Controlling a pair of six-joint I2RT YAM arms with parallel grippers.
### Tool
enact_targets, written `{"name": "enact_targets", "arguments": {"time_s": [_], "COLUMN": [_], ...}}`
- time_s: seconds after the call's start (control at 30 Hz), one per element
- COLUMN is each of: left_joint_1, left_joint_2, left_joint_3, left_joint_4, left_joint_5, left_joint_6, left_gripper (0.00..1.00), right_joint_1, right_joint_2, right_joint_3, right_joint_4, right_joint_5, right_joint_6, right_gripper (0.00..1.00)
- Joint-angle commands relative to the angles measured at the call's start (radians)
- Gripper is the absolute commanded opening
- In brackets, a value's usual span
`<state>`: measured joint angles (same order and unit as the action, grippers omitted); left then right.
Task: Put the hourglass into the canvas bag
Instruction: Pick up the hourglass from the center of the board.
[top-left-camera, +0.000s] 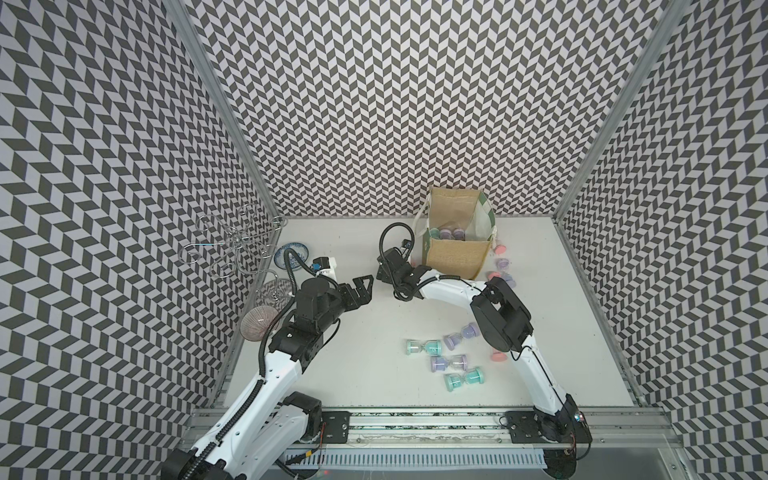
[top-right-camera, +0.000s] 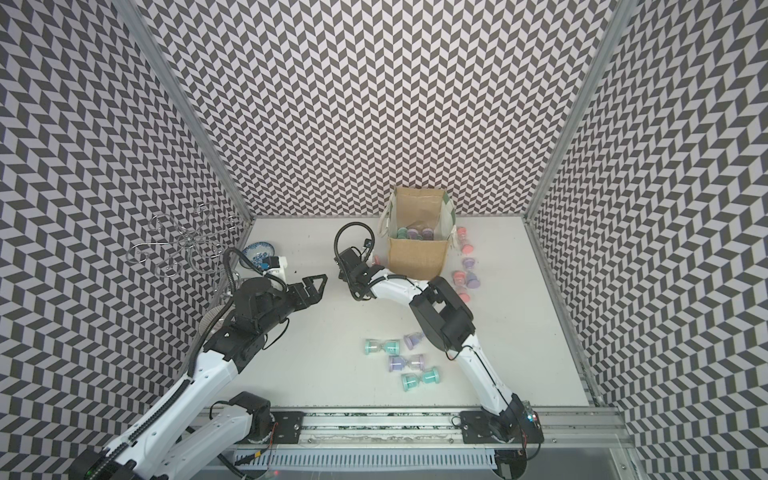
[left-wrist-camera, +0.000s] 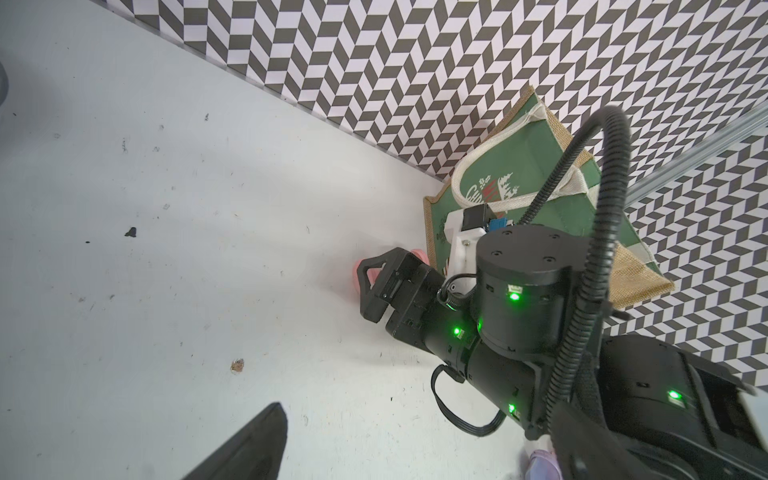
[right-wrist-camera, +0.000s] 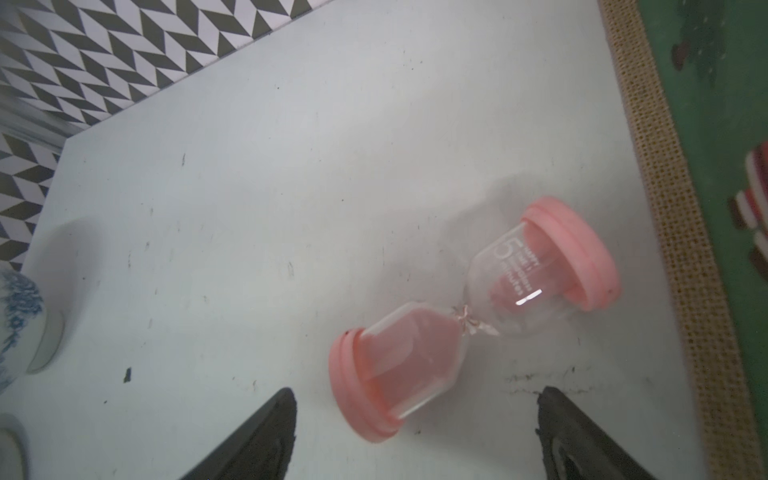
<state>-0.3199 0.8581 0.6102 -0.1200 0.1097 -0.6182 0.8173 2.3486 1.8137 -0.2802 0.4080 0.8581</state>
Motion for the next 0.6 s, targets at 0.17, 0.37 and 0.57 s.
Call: {"name": "enact_targets", "arguments": {"time_s": [0.17, 0.37, 0.57], "left_joint_1": [0.020, 0.028, 0.032], "left_joint_2": [0.000, 0.000, 0.002], "left_joint_3": [0.027, 0.024, 0.021], "left_joint_4": [0.036, 0.041, 0.047], "left_joint_5": [0.016, 0.027, 0.037], "left_joint_6": [0.018, 0.018, 0.012], "left_gripper": [0.99, 0.99, 0.99], "right_joint_1": [-0.011, -0.027, -0.027], "right_joint_2": [0.076, 0.092, 0.078], "right_joint_3": [0.095, 0.107, 0.082], "right_joint_4": [0.036, 0.013, -0.007], "right_joint_5": [0.029, 0.047, 0.059], "right_joint_6": [0.024, 0.042, 0.055], "right_gripper": [0.89, 0.89, 0.84]}}
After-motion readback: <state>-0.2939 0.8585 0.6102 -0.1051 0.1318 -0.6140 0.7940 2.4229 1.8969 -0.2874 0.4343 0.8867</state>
